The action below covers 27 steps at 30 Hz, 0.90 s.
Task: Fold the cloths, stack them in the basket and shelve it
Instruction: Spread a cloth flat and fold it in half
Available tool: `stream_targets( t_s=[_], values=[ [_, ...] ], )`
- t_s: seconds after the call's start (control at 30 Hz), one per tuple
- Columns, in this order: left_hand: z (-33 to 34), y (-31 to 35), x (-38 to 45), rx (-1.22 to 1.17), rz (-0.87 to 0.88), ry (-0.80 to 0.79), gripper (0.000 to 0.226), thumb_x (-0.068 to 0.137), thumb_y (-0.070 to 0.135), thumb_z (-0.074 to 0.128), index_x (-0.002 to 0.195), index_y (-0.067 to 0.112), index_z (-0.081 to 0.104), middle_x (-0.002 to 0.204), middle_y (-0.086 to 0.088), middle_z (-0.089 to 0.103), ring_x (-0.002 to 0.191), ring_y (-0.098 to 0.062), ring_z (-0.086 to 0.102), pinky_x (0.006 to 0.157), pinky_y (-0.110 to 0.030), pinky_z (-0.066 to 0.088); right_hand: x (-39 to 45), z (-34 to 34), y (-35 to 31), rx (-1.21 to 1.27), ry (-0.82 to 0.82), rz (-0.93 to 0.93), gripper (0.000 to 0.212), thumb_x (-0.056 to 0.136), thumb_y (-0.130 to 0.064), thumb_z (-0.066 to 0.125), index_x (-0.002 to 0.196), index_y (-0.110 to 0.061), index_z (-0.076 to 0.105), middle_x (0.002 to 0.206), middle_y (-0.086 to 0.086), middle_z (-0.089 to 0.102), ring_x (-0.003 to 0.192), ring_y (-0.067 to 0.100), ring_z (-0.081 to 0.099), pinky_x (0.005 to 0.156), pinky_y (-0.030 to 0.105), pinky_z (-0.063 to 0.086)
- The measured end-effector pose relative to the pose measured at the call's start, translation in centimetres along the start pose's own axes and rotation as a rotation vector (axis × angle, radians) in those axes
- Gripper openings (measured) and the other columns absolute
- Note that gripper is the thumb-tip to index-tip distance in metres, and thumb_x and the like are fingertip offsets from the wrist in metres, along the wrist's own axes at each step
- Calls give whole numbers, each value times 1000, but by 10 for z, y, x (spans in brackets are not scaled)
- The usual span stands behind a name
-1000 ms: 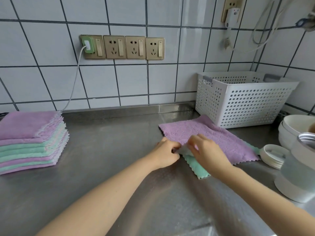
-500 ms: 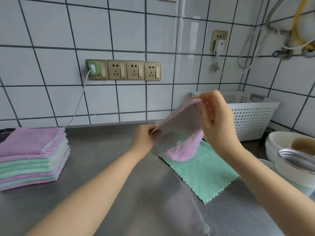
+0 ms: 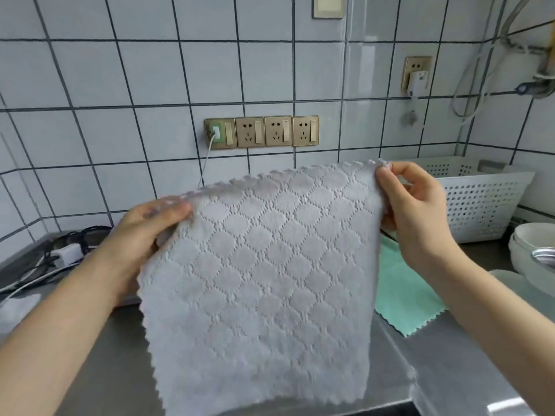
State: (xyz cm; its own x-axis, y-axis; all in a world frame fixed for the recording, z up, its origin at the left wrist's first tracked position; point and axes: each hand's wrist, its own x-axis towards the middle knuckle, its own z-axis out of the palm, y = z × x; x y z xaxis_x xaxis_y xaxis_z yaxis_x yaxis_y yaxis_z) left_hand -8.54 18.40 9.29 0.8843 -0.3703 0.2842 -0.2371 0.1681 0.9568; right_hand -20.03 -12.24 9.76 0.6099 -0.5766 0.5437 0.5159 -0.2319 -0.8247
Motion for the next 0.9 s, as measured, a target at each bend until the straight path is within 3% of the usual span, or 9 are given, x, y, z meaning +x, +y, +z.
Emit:
stream_targets(
  t_s=[0.1, 0.2, 0.3, 0.37, 0.47, 0.53, 0.67, 0.77, 0.9],
  values=[
    [-9, -11, 2, 44, -121, 142, 6, 82, 15, 65, 82, 9, 67, 63, -1, 72, 51, -10, 67, 45, -17, 50, 0, 11, 24, -51, 11, 126, 19, 93, -23, 60, 74, -20, 59, 59, 0, 47, 48, 11, 39, 45, 19, 36],
    [-29, -51, -5, 145, -257, 175, 15, 81, 9, 68, 88, -4, 66, 75, -15, 73, 54, -16, 66, 49, -19, 50, -13, 12, 68, -257, -137, 289, 19, 93, -18, 59, 79, -5, 60, 54, 5, 43, 40, 15, 34, 38, 16, 27],
    [-46, -91, -7, 208, -435, 188, 8, 81, 4, 68, 77, 2, 62, 47, -1, 59, 30, -4, 38, 33, -10, 23, -28, 10, 111, -487, -284, 442, 19, 93, -20, 59, 85, -2, 61, 55, 5, 52, 31, 11, 48, 33, 14, 29],
    [-50, -113, -2, 215, -491, 198, 10, 83, 3, 67, 92, -3, 66, 64, -4, 60, 38, -6, 39, 32, -11, 25, -31, 15, 130, -522, -344, 534, 19, 94, -20, 58, 91, -2, 62, 64, 6, 61, 39, 10, 61, 34, 15, 36],
    [-47, -137, 15, 209, -446, 282, 23, 86, -1, 64, 108, -5, 61, 108, -8, 54, 76, -15, 58, 47, -22, 54, -28, 25, 145, -410, -317, 659, 16, 95, -13, 55, 101, 1, 59, 78, 12, 66, 53, 17, 70, 41, 22, 52],
    [-38, -145, 22, 408, -320, 275, 29, 88, 1, 60, 117, -2, 59, 118, -9, 57, 92, -12, 64, 76, -29, 56, -26, 33, 155, -382, -276, 675, 20, 95, -8, 52, 113, 0, 54, 90, 12, 63, 68, 28, 70, 55, 34, 60],
    [-16, -159, -23, 907, -58, 9, 65, 89, 22, 63, 146, 21, 32, 150, 9, 30, 138, -7, 26, 108, -15, 16, -59, 34, 159, -806, -523, 350, 33, 94, -15, 53, 127, -12, 52, 123, 5, 59, 107, 25, 61, 87, 37, 52],
    [-2, -161, -81, 992, 8, -363, 65, 87, 52, 54, 145, 35, 29, 153, 26, 6, 140, 9, -13, 116, -19, -1, -117, 22, 136, -839, -845, 15, 27, 96, -25, 47, 121, -23, 57, 126, -9, 55, 114, 8, 55, 96, 23, 44],
    [2, -161, -141, 1275, 140, -562, 80, 75, 85, 20, 143, 43, 27, 153, 31, 4, 143, 6, -5, 115, -24, 2, -170, 6, 120, -820, -1173, -223, 41, 98, -45, 39, 129, -22, 53, 141, -11, 43, 135, -4, 31, 109, 10, 24]
  ],
)
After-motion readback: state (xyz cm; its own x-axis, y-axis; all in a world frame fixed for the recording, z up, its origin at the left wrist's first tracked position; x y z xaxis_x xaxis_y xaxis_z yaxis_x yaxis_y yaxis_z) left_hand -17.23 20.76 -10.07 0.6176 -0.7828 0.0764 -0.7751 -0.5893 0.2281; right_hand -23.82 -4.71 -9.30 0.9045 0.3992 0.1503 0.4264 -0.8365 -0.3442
